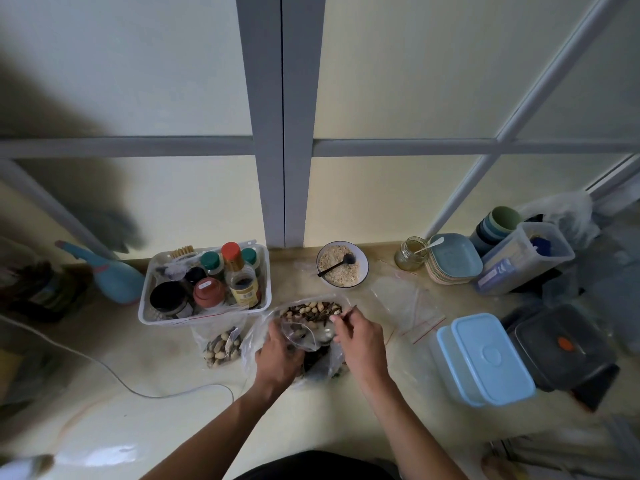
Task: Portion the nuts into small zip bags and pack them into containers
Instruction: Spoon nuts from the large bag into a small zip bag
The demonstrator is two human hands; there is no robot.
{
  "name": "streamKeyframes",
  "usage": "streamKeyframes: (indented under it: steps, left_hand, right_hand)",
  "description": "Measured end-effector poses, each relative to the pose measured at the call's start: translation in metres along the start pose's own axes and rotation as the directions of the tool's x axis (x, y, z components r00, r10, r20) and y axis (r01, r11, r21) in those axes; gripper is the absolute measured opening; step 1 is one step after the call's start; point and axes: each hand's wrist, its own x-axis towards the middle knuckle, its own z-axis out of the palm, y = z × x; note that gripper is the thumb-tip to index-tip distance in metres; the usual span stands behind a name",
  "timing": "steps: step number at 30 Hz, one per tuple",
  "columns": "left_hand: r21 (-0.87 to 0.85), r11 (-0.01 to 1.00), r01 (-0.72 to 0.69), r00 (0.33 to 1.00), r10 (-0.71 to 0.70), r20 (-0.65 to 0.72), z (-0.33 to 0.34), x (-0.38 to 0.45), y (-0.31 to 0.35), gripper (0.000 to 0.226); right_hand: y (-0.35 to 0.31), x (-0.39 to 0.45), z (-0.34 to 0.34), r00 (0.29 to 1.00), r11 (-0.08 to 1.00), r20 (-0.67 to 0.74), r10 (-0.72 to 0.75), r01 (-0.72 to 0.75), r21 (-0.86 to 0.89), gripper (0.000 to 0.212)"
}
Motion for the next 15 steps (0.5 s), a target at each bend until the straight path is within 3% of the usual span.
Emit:
streamKeyframes:
  steps: [3,7,13,15]
  left_hand:
    - [0.006,1.0,0.01,1.0,-0.01,0.001,0.0,0.001,-0.004,0.065]
    - [0.022,1.0,0.002,1.0,-0.002,-0.003,0.0,0.0,-0.003,0.061]
    - [0.021,1.0,0.015,1.0,-0.015,0.005,-0.002,-0.001,-0.002,0.064]
    - [0.018,1.0,0.025,1.0,-0.025,0.015,-0.002,-0.001,-0.003,0.064]
  right_hand:
    - [0.001,0.005,0.006,0.999,0.998,0.006,-0.054,0.054,-0.025,0.042]
    - [-0.009,0.009,0.012,0.987,0.985,0.057,-0.149,0.154,-0.083,0.025]
    - [-0.014,0.021,0.022,0.985,0.99,0.105,-0.136,0.138,-0.006,0.015]
    - [-0.011,0.023,0.026,0.991,0.996,0.114,-0.074,0.067,0.061,0.016]
